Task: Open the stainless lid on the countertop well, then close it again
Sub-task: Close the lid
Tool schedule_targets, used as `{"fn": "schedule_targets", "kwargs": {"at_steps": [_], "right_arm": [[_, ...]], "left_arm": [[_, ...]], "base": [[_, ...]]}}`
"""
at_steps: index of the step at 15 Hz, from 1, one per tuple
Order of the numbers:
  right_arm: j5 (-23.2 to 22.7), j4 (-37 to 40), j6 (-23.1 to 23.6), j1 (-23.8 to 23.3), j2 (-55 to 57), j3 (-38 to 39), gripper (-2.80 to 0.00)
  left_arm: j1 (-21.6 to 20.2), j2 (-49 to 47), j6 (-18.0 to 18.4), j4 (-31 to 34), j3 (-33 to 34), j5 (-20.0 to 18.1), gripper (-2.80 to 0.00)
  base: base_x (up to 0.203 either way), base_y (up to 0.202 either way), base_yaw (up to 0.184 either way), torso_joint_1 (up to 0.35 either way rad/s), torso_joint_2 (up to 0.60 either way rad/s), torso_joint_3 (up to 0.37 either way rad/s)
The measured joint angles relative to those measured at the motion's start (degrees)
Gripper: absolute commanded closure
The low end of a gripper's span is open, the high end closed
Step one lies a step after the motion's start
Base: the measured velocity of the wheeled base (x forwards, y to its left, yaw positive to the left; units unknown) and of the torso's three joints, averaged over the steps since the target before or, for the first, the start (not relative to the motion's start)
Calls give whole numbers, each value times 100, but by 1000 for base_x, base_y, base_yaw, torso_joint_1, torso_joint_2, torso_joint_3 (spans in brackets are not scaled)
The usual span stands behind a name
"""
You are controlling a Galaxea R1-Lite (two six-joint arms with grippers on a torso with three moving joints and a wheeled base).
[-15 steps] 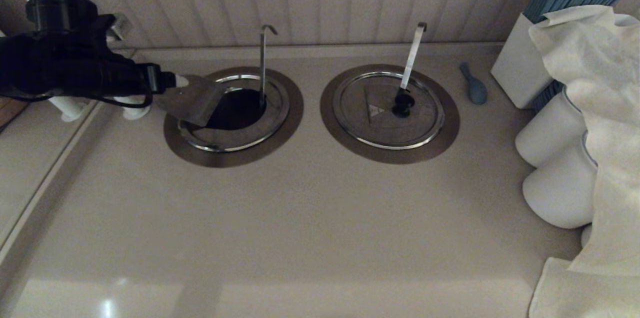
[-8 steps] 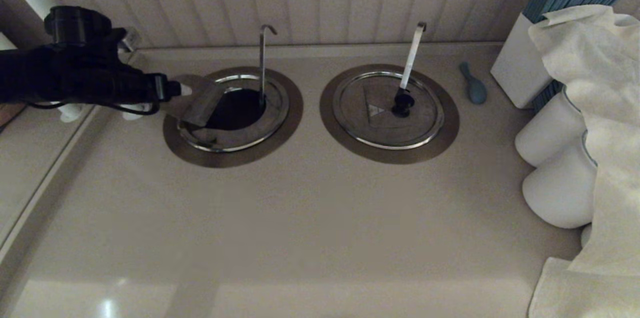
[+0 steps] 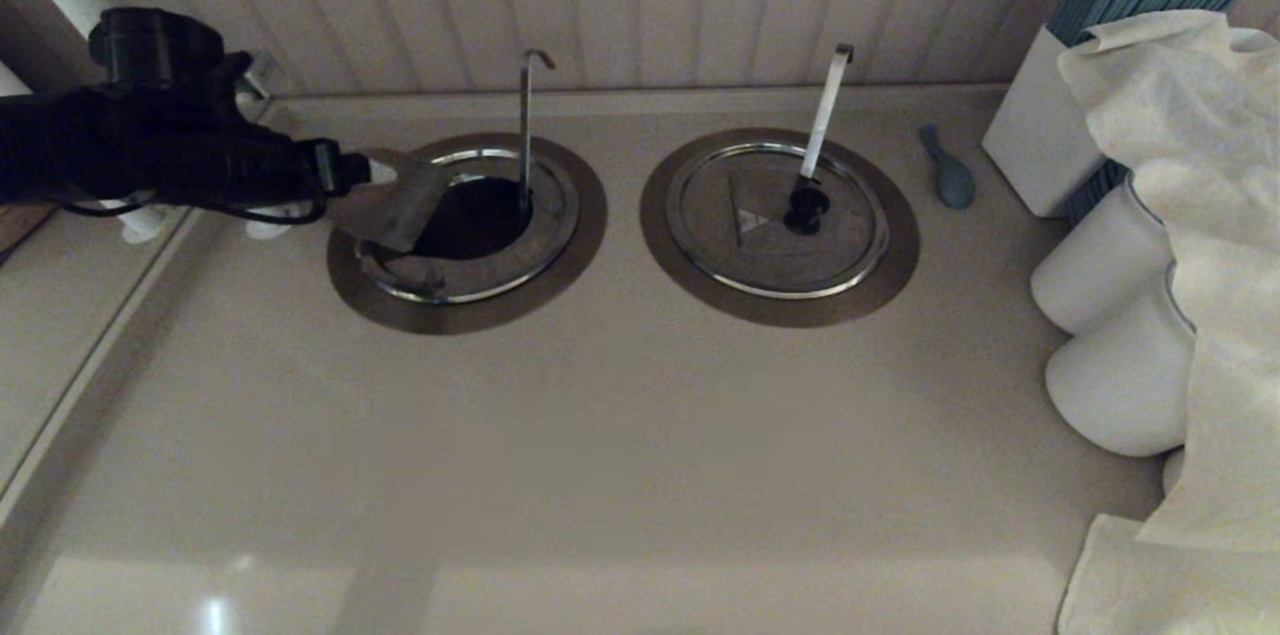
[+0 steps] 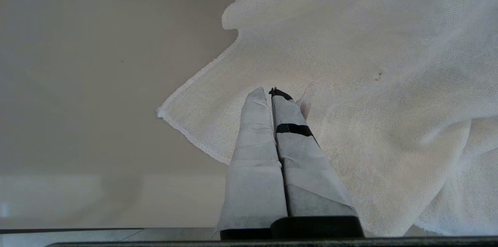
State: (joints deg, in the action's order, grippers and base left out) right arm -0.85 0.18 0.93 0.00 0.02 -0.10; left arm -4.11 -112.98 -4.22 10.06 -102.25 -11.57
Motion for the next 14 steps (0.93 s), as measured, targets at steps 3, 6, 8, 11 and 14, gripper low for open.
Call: {"fn": "schedule_targets", "kwargs": {"at_steps": [3,6,8,11,14], "right_arm": [[0,0,1,0,0,0,0],[0,0,0,0,0,0,0],[0,-2,3,0,0,0,0],[-1,-1,0,0,0,0,0],[0,0,2,0,0,0,0]], "left_arm": [[-2,53,-152,58,0,-307,-280],[-2,72,-154,96,-6,-384,-280],[-2,89,-155,99,-6,-389,-280],[0,127,-237,96,-11,-453,-280],[0,210,-427,94,-30,-723,-280]], "base": [[0,0,0,0,0,0],[0,0,0,0,0,0],[0,0,0,0,0,0],[0,0,0,0,0,0],[0,0,0,0,0,0]]}}
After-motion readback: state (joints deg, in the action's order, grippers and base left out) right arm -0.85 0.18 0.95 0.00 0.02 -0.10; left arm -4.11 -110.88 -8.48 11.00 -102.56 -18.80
